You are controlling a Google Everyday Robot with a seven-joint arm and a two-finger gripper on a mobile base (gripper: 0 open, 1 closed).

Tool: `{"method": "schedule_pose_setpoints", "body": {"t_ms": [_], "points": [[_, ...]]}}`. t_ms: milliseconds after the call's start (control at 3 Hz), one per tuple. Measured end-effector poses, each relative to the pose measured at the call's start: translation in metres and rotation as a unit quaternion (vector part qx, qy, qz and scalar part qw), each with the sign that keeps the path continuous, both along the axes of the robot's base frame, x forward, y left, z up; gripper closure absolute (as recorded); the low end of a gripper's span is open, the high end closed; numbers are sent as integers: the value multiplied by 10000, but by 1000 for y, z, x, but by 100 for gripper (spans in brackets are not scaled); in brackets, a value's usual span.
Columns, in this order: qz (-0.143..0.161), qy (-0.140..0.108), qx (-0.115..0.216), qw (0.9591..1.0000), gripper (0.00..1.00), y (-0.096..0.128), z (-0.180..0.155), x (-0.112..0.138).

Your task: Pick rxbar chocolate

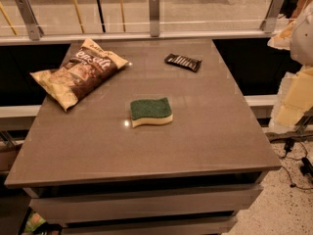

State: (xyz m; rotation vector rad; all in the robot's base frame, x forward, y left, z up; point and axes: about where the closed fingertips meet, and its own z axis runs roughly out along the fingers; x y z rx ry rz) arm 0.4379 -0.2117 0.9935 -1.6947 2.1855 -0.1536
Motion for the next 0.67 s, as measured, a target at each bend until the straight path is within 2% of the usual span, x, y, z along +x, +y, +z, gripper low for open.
{"method": "schedule_pose_setpoints", "body": {"t_ms": [333,667], "points": [[0,0,0,10000,0,0,0,0],[-53,-214,115,9997,0,-3,5,3]]}}
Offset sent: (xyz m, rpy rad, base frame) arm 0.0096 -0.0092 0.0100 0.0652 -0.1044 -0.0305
